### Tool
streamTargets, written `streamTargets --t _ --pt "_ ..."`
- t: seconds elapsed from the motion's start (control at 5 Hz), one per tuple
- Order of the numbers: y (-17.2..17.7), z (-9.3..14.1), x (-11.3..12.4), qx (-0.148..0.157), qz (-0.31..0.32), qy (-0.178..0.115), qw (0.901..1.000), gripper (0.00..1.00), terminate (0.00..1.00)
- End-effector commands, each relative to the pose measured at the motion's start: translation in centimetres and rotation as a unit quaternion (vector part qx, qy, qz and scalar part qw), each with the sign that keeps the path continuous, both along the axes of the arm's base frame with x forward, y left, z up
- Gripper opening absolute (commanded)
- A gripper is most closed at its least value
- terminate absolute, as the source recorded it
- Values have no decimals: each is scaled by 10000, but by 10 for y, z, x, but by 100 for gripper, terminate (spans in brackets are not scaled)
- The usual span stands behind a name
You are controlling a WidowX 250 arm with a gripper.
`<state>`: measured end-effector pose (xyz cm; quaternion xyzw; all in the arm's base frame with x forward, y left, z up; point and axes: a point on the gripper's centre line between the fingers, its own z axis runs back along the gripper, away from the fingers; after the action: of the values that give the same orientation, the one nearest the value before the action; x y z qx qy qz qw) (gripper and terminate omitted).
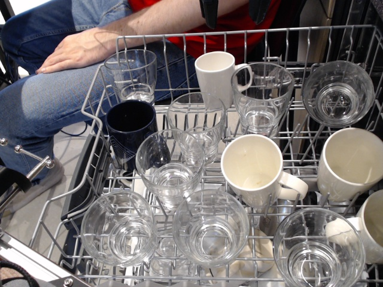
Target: Pick up glass cup
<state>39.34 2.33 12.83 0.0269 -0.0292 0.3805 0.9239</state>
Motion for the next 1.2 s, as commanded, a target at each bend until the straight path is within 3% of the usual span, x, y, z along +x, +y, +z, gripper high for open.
streamTargets --t 0.0,0.6,1.0 --pt "0 0 0 0 0 0 10000 100 0" --pt "-4 -46 20 95 601 -352 9975 100 0" --pt "0 -78 46 196 1030 -242 9942 100 0"
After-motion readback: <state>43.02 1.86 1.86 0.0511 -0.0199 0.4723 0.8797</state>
